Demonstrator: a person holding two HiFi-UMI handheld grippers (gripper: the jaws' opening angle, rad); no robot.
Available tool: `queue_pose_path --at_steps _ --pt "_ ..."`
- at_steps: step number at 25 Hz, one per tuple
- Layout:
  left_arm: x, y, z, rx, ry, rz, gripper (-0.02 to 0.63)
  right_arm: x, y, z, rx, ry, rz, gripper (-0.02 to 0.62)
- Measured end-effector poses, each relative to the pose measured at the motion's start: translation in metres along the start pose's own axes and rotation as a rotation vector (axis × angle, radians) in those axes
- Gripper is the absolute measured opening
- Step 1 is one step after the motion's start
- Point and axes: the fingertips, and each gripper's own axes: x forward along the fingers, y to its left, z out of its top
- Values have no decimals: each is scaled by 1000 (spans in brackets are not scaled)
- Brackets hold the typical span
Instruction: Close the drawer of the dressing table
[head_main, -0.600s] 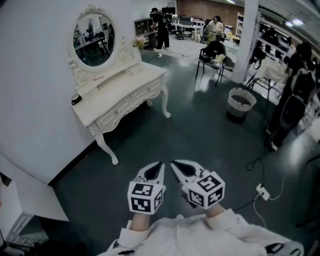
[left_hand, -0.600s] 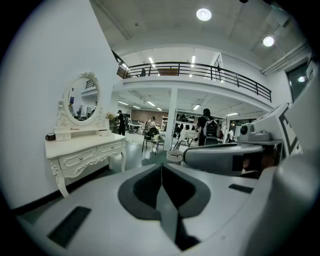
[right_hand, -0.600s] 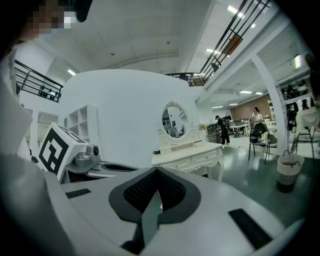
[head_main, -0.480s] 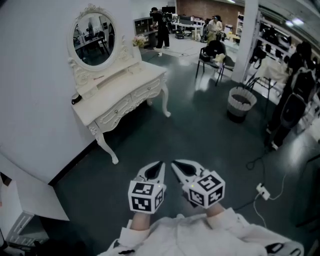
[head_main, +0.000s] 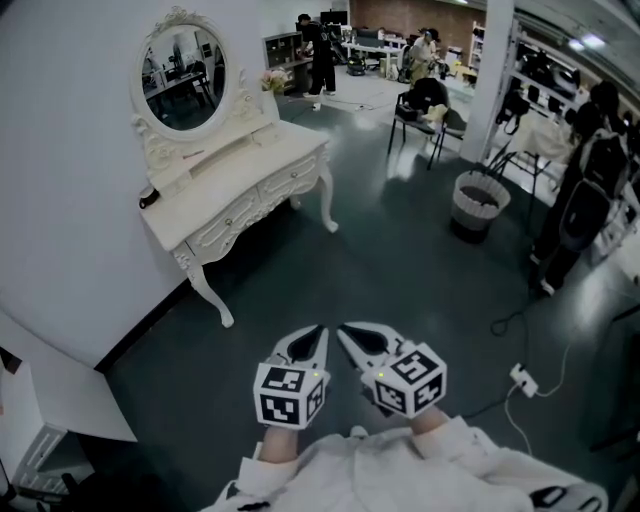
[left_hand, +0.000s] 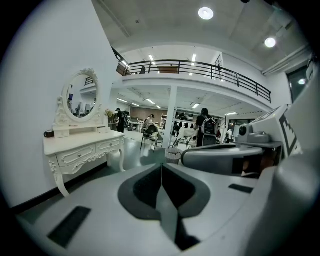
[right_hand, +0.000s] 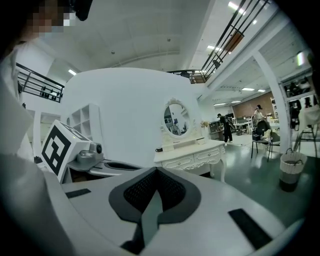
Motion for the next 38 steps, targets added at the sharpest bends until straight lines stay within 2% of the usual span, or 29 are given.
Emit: queue_pose_path --at_steps 3,6,9,12,15,17,20,22,23,31,38 --pt "-1 -7 4 -1 -28 -31 9 -3 3 -2 29 -16 38 8" --pt "2 -13 6 5 -42 -61 9 -8 -7 1 41 -35 6 8" --pt "8 -9 3 11 -32 -20 9 -8 -21 3 10 -39 -44 8" --pt "13 -4 5 9 -40 21 11 -6 -30 0 0 -25 -57 12" --pt "18 0 10 5 -55 53 11 -3 -34 -3 9 -8 -40 66" --pt "21 0 8 4 -55 66 11 -3 -37 -5 14 -5 -36 77" --pt "28 -2 6 -2 -46 72 15 -5 -46 -6 10 2 -37 87" --pt "32 -3 5 -9 -38 75 88 -6 -51 -7 10 6 -40 92" --pt "34 -3 4 -13 -36 78 100 -6 -53 -7 16 5 -41 92" --pt "50 1 -6 -34 -10 88 126 -1 -77 -16 50 4 -59 92" --pt "82 31 2 -51 -8 71 133 36 -101 -16 72 32 -62 118"
